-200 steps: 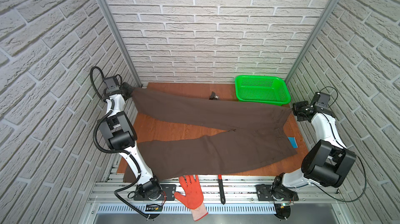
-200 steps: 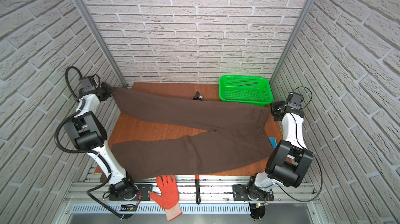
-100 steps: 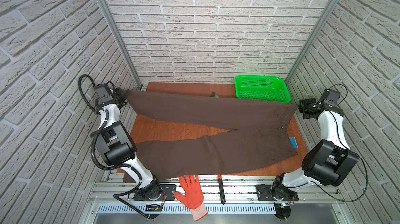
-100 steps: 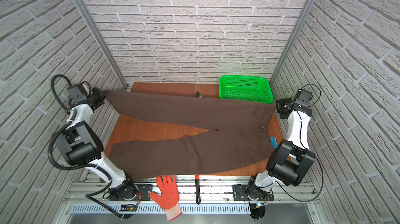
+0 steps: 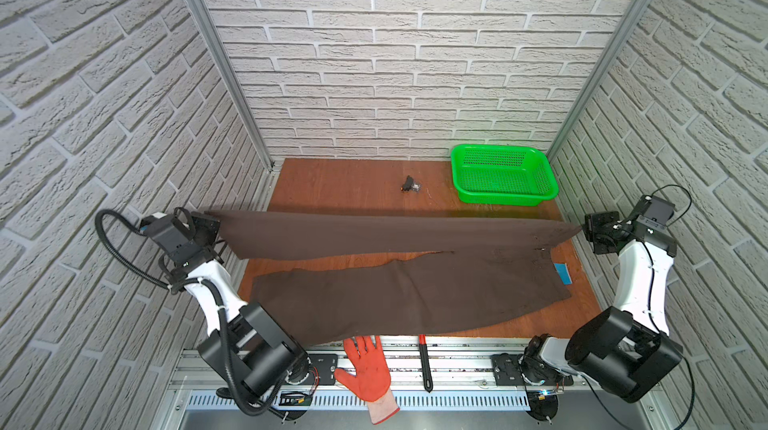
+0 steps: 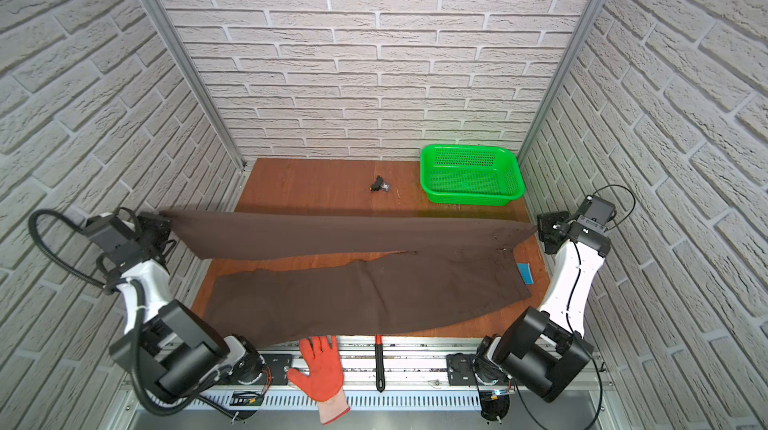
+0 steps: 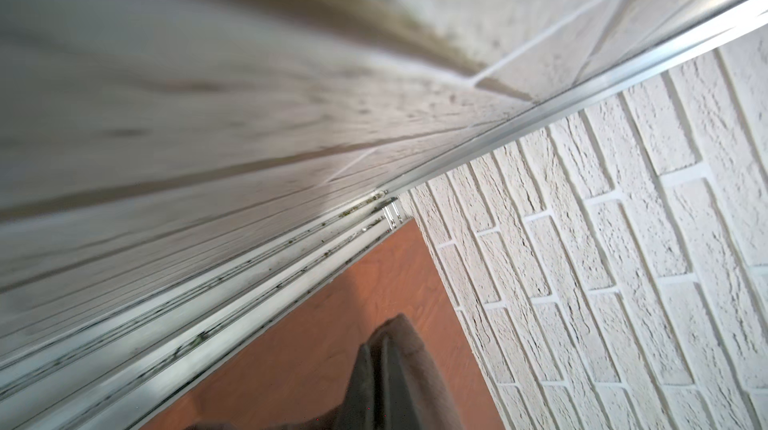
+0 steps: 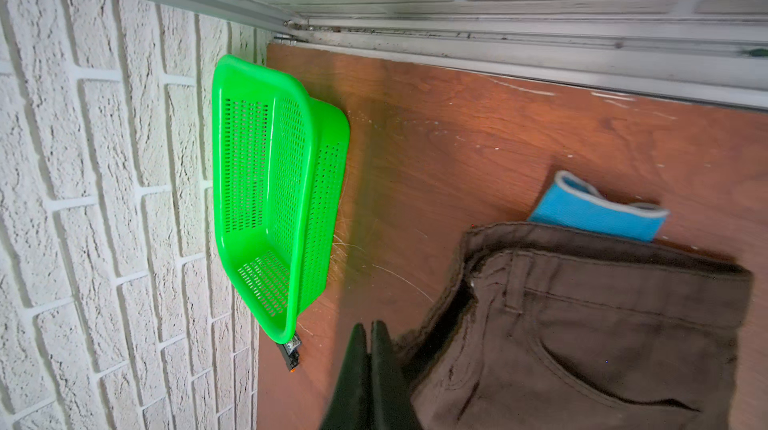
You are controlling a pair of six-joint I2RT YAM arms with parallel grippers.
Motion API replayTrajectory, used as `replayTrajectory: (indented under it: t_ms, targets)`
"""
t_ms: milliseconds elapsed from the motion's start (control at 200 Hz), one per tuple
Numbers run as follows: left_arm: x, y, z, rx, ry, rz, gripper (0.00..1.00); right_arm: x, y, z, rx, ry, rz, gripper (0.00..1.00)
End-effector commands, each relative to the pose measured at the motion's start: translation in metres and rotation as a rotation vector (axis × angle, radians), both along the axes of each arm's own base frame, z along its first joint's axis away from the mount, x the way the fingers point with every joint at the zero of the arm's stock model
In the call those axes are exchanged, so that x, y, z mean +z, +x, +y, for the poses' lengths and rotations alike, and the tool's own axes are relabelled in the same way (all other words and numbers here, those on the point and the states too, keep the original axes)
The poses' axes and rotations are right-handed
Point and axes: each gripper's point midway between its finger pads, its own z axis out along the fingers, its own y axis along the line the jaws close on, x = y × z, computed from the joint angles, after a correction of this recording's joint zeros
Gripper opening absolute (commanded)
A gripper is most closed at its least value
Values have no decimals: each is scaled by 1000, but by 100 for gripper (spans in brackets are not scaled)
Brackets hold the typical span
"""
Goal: Fold and stack the trousers
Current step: 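Lift and fold the far half toward the robot with both grippers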
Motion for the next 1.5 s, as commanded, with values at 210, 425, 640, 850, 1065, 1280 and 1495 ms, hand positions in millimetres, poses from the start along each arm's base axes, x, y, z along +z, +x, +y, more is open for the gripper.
replayTrajectory:
  t_ms: [210,425,640,850,1065,1280,1495]
  targets:
    - [-23,-73,-16,203,37,82,0,-10,-58,-5,-99,-179,111,5]
    - [-48,-92,-31,227,-12,157,0,-20,-81,-1,-149,-198,180,5]
    - [-58,-103,-34,245,-28,223,0,-26,-92,1,-170,-208,210,5]
    - [-77,-88,-48,164,-167,205,0,-42,-91,12,-151,-156,205,5]
    - [-94,-72,-73,26,-310,202,0,-49,-102,20,-155,-132,240,5]
    - [-97,-88,-70,53,-308,263,0,-55,-105,21,-159,-127,258,5]
    - [-117,-101,-69,100,-371,330,0,-55,-111,15,-184,-145,304,5]
